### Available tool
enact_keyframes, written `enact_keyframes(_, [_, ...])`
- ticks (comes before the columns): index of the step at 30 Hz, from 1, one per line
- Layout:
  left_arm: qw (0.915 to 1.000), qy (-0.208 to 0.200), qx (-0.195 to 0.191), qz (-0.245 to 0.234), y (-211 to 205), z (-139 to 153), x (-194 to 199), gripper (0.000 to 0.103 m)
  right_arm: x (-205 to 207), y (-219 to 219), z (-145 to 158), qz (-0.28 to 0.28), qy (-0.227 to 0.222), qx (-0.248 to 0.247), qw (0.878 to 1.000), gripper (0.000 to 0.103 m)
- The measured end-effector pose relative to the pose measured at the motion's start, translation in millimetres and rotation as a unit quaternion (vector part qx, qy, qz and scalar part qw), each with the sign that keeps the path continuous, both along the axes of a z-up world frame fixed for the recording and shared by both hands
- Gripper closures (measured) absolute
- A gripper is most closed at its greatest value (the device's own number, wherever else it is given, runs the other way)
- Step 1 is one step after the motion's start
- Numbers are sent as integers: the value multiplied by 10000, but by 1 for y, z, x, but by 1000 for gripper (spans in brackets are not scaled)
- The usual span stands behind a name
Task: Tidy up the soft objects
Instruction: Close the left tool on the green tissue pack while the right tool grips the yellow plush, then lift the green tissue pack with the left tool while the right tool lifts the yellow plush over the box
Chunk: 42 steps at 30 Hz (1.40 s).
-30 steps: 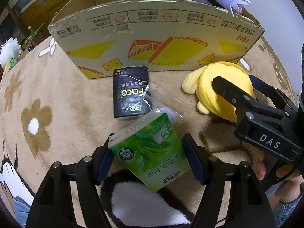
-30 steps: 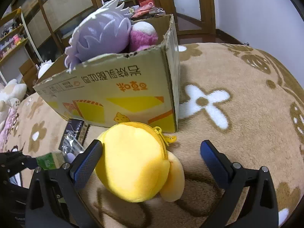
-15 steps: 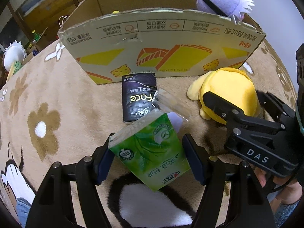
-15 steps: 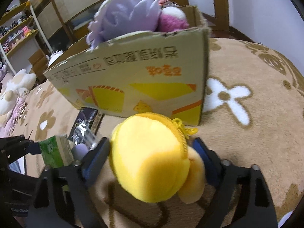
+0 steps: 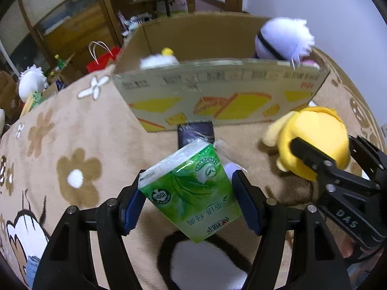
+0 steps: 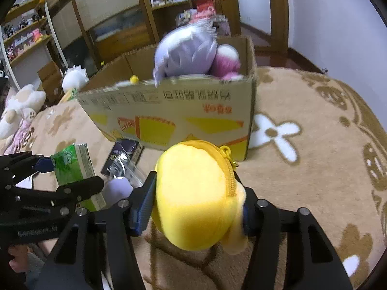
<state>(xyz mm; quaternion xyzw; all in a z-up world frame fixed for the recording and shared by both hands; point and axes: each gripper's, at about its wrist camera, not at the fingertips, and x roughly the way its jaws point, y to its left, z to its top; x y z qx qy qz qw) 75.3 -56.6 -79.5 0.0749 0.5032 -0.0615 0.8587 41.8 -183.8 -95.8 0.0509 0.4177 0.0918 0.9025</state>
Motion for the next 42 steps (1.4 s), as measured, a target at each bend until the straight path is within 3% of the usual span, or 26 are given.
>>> enact_keyframes(8, [9953,-956,-107,83,9,41,-22,34,-28,1,44,-63,-723,-62,9973,50])
enact_keyframes(24, [9698,-2423,-72,-260,11,100,-15,34,-42,-1,121,-192,-1912,-88,9813,50])
enact_keyframes(33, [9588,-2817,-134,-339,8,115,12,34,-14,-2,137,-168,-2108,-55,9774,50])
enact_keyframes(42, [9586,-2829,11,-333,8,116,47,34,15,-2,138,-33,-2115,-22,9774,50])
